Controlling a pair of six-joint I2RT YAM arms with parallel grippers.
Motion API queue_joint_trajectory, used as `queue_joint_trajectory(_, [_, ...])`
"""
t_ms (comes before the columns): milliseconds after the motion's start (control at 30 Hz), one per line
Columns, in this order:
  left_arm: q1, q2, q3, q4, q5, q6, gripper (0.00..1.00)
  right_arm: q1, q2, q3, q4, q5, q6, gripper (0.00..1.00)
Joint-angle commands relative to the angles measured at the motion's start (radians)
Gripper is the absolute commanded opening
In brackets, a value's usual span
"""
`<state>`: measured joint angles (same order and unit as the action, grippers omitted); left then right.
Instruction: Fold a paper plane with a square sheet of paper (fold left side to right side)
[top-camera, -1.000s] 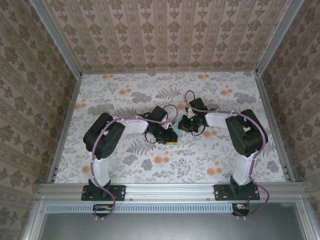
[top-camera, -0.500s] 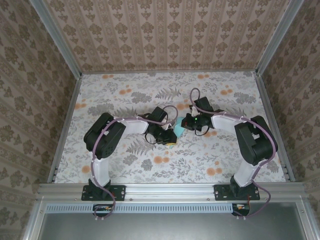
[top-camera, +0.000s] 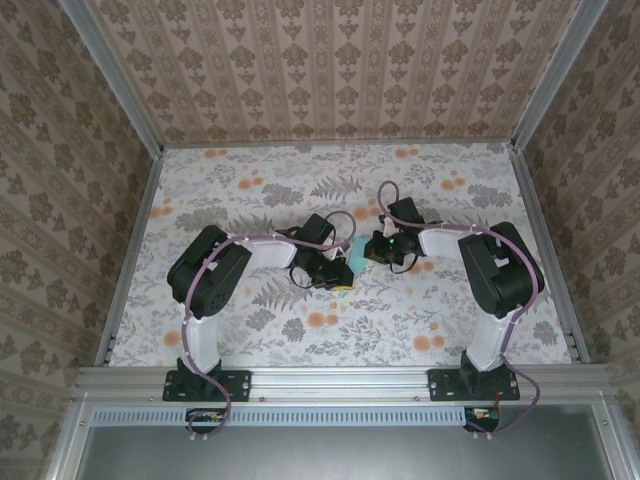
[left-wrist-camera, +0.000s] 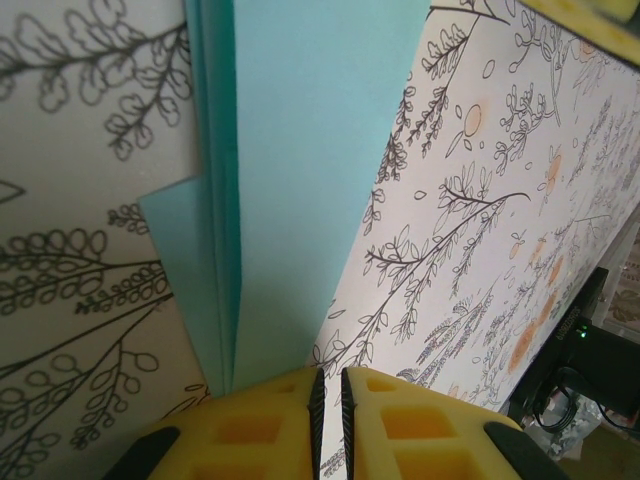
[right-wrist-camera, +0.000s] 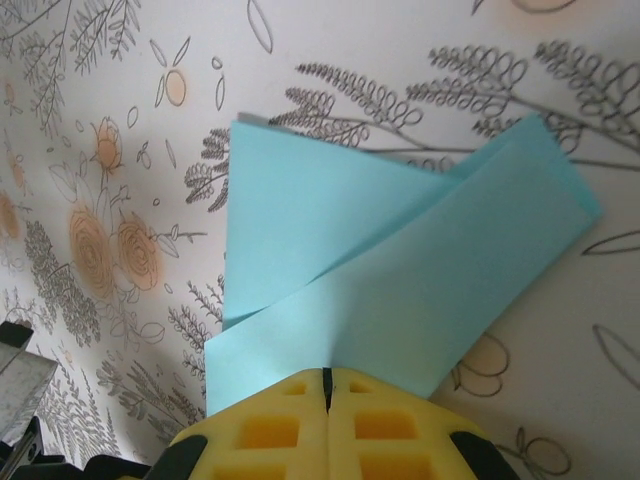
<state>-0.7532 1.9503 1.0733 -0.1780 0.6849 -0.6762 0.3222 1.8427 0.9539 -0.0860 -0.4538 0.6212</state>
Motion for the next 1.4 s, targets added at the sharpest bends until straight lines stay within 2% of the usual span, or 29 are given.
queue_joint_trajectory(0, [-0.003, 0.029, -0.051, -0.075, -0.079, 0.015, 0.17, -0.034, 0.035, 0.023, 0.006, 0.039, -0.036, 0.02])
queue_joint_trajectory(833, [0.003, 0.035, -0.077, -0.031, -0.059, 0.004, 0.17, -0.212, 0.127, 0.146, 0.002, -0.061, -0.061, 0.03])
queue_joint_trajectory(1033, [0.004, -0.026, -0.056, 0.039, -0.001, 0.001, 0.26, -0.226, 0.055, 0.155, -0.033, -0.034, -0.072, 0.04])
queue_joint_trajectory(1167, [0.019, -0.089, -0.025, 0.081, 0.041, 0.004, 0.35, -0.229, -0.032, 0.140, -0.079, 0.004, -0.077, 0.10])
queue_joint_trajectory(1367, [0.082, -0.252, -0.017, 0.111, 0.041, 0.036, 0.48, -0.177, -0.232, 0.068, -0.208, 0.153, -0.044, 0.34])
